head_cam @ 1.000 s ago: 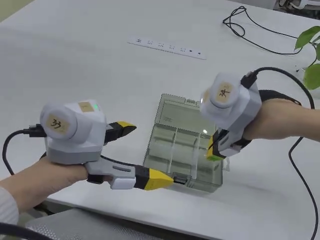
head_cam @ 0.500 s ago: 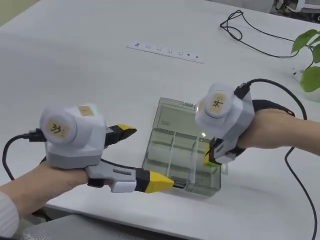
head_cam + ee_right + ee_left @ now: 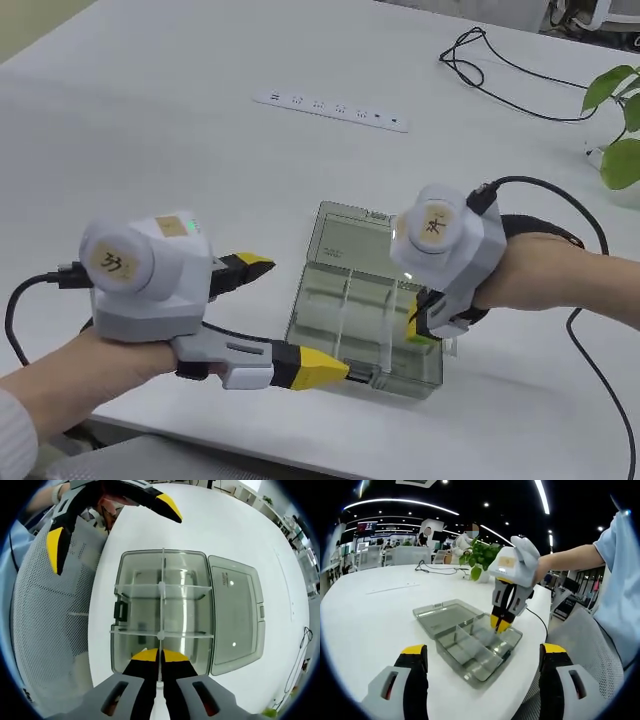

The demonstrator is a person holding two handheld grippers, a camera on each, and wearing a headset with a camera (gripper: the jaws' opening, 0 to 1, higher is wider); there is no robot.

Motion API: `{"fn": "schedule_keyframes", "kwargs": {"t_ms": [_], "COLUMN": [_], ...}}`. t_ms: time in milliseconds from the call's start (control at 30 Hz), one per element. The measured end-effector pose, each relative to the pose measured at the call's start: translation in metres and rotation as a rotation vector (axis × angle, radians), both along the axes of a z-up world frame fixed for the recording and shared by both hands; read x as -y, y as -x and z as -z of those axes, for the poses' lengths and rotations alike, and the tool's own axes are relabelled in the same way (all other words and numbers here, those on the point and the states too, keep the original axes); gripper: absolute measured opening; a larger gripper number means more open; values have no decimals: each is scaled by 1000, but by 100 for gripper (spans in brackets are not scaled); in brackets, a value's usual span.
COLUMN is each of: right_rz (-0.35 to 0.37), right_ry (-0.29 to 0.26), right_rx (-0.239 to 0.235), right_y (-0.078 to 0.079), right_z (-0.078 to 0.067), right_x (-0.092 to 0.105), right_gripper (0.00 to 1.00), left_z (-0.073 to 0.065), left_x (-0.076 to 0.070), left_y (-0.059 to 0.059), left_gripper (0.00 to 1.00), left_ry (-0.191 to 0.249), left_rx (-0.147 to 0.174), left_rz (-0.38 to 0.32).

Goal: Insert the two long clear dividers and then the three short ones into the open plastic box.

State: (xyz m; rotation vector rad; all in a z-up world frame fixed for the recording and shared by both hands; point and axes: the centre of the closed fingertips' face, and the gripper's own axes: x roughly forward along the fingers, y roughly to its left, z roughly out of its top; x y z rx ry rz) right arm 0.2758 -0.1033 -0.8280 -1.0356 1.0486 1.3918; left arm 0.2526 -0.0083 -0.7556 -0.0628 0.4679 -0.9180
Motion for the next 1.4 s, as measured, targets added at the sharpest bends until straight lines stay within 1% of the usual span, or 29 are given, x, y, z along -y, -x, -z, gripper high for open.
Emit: {"fn": "schedule_keyframes", "kwargs": {"t_ms": [67,100,133,200,267,300,367,400,467,500,533,567,633,667,700,767,833,900,933,967,1000,1133,1167,1200,1233,1267,1333,1367,1400], "right_rz": [-14,-17,-16,-24,-3,9,17,36,48,66,83,88,128,146,153,184,212,212,221,242,247,275,274,272,268,251,238,237,228], "right_ry": [-26,-34,-44,-69,-109,-137,-167,-186,-205,-228,-239,-244,-271,-293,-303,-313,-320,-337,-341,-330,-325,-323,-332,-336,-335,-328,-335,-340,-352], "right_rx": [5,12,18,9,1,6,2,2,13,26,41,46,66,77,79,84,97,115,116,109,111,122,126,126,130,132,132,130,130], "right_y": [0,-1,-1,2,5,5,9,11,12,13,13,13,12,12,13,15,16,18,19,20,20,20,20,20,19,19,16,15,12], "right_z": [-1,-2,-3,-8,-14,-17,-20,-23,-25,-27,-28,-29,-31,-33,-35,-35,-35,-36,-35,-33,-33,-31,-31,-32,-32,-33,-37,-39,-41], "right_x": [0,1,2,5,7,8,11,14,17,21,24,25,30,32,33,39,45,48,49,52,54,63,62,61,61,60,53,49,42], "right_gripper": [5,13,17,21,27,31,36,41,49,54,58,61,68,69,69,71,75,76,77,79,82,91,93,92,89,81,70,69,70], "left_z": [0,0,0,1,2,3,3,3,3,2,1,1,-1,-1,-1,-3,-5,-6,-6,-6,-6,-5,-5,-4,-4,-3,-2,-2,-2], "left_x": [0,0,0,-1,-1,-2,-3,-3,-3,-4,-4,-5,-6,-7,-7,-9,-11,-13,-15,-16,-17,-21,-22,-23,-25,-26,-26,-26,-26], "left_y": [0,0,0,0,0,0,0,0,-1,-1,-1,-1,-2,-2,-2,-3,-3,-4,-4,-4,-4,-3,-3,-2,-2,-1,0,0,1], "left_gripper": [94,94,94,94,94,94,95,95,95,95,95,95,95,95,95,95,95,96,96,96,96,96,96,96,96,96,96,96,96], "left_ry": [-1,-2,-3,-2,-3,-3,-3,-5,-7,-6,-5,-6,-10,-13,-15,-11,-10,-11,-10,-9,-9,-12,-12,-13,-16,-14,-15,-17,-14], "left_rx": [-1,-1,-1,-3,-5,-5,-6,-6,-3,-2,0,1,7,10,12,18,24,26,27,25,24,28,27,25,23,21,18,18,16], "left_rz": [1,1,1,0,0,-1,-1,-1,-1,-2,-2,-2,-1,0,-1,-5,-8,-12,-15,-17,-19,-29,-30,-31,-35,-37,-38,-38,-40]}}
